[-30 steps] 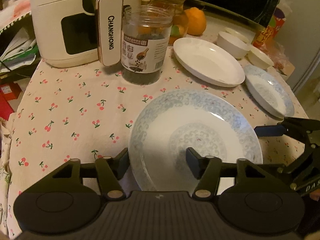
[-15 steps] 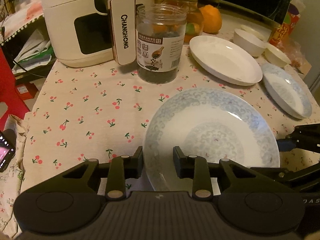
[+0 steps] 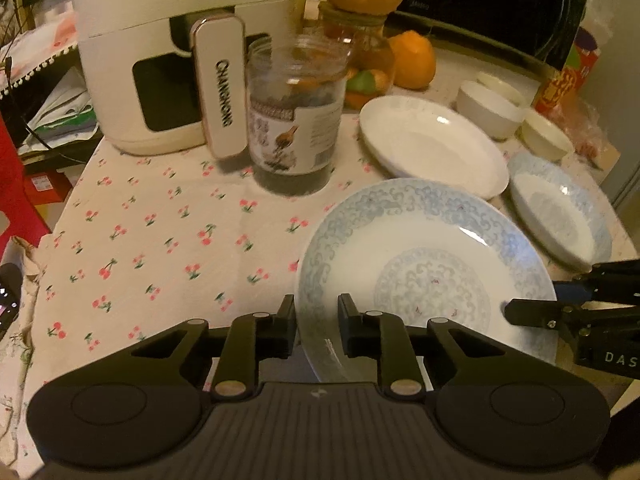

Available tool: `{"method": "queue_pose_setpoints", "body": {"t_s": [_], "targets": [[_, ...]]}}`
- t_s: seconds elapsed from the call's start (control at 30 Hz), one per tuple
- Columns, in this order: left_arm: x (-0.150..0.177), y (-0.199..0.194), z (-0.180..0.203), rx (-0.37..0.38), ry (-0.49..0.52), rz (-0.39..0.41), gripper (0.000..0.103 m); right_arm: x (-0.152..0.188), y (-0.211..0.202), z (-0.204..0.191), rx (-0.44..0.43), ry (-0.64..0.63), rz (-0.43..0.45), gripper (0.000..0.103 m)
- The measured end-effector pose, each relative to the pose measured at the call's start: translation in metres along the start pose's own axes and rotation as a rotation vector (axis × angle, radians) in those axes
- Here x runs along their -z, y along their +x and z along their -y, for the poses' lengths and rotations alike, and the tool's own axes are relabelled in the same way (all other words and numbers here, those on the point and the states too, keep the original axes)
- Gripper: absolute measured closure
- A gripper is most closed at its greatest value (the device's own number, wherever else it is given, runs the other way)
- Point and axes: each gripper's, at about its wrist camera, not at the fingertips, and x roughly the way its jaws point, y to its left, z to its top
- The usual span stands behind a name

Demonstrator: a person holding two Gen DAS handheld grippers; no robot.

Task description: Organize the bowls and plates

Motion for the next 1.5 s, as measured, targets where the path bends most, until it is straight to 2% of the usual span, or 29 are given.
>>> {"method": "queue_pose_setpoints", "body": {"t_s": [0.37,0.63,1.0,1.5], "targets": [[-0.025,-0.004,0.034,0.055,-0.011,0.058,0.084,-0.012,-0.024,0.043,0.023,0.102,0.055,0.079],[-0.041,0.000,0.072,0.098,0.013,0.073,0.084,-0.014,-0.042,0.085,0.068,0.181,0.094,0.079],[-0.051,0.024,0.129,0.164,0.071,0.044,0.084,-0.007,-0.067,0.147,0.139,0.303,0.144,0.079],[-0.053,0.049,0.166,0.156,0.099,0.010,0.084,0.001,-0.061,0.187,0.222,0.352,0.122,0.079]]}}
